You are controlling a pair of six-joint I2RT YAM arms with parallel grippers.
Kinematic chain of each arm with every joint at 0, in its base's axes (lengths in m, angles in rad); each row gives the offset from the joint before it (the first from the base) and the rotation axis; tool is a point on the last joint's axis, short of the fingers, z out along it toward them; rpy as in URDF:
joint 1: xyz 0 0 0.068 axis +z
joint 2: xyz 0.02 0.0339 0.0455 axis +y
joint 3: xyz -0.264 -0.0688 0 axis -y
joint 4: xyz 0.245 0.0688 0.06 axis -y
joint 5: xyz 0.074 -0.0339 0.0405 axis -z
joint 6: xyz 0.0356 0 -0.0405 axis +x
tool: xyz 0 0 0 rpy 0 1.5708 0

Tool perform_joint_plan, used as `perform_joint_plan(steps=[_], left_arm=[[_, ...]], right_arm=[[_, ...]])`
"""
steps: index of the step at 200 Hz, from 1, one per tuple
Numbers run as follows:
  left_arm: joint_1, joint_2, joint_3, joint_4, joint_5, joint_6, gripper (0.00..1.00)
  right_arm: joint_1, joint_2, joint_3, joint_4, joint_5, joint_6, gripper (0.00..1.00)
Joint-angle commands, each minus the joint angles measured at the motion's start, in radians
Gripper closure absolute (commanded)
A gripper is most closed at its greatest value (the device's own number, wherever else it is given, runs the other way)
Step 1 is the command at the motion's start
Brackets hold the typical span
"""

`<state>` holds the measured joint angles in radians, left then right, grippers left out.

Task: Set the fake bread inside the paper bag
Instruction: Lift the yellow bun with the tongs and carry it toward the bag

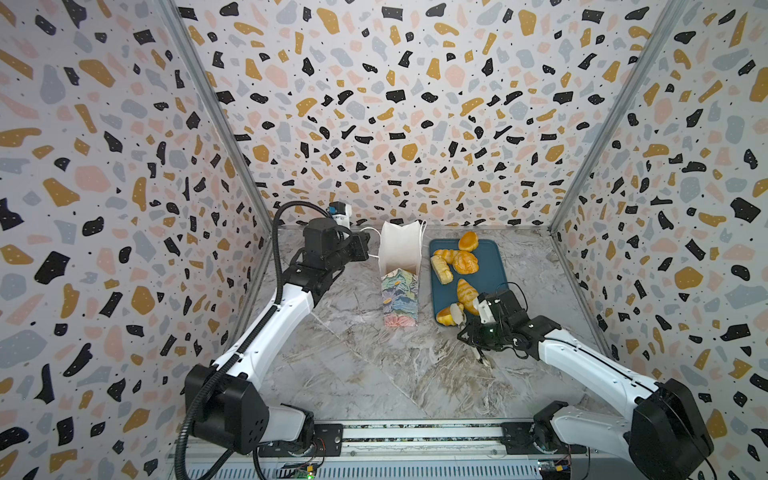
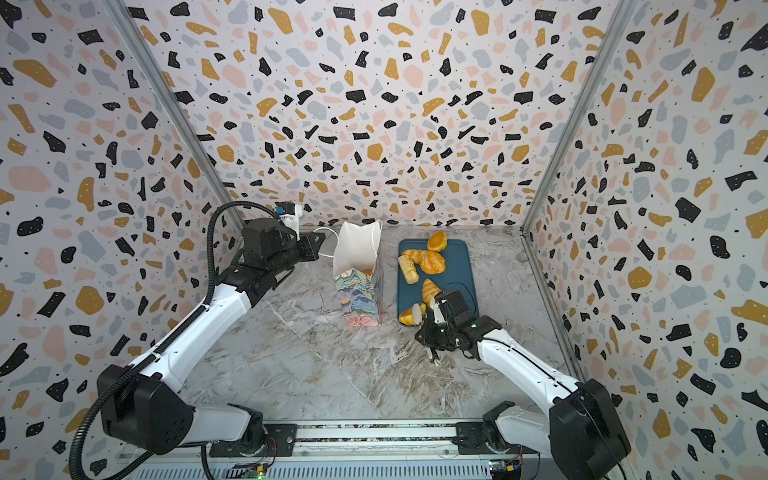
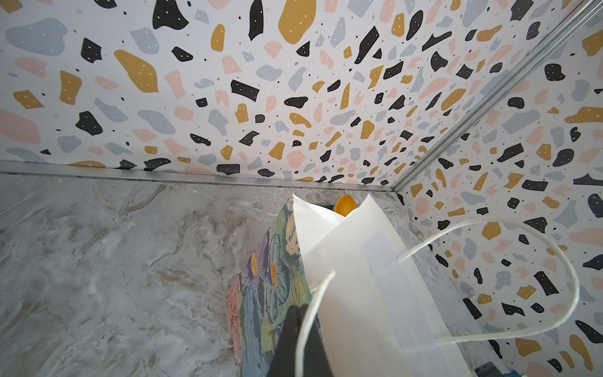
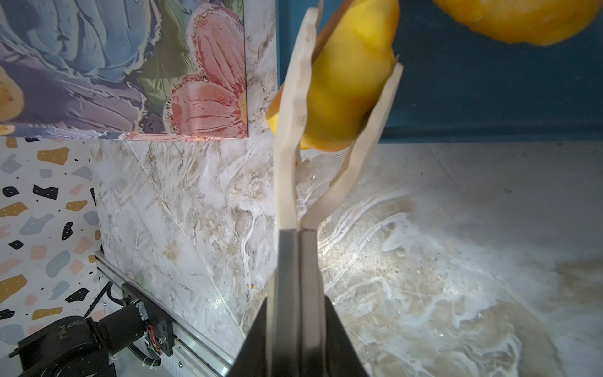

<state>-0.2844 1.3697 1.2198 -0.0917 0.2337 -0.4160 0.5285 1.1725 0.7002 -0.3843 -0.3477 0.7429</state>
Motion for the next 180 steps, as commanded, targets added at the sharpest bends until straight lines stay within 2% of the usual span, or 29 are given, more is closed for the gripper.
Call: perform_joint_plan(steps=[1, 180], left_arm=[[0.005, -0.006, -0.005, 0.024, -0.003, 0.001, 1.00], [0.004, -0.008, -0.004, 0.020, -0.008, 0.008, 1.00]], right_arm=[[0.003, -0.026, 0.051, 0.005, 0.003, -0.013, 0.83], [-0.007, -0.070, 0.142, -0.021, 0.028, -0.032, 0.87]])
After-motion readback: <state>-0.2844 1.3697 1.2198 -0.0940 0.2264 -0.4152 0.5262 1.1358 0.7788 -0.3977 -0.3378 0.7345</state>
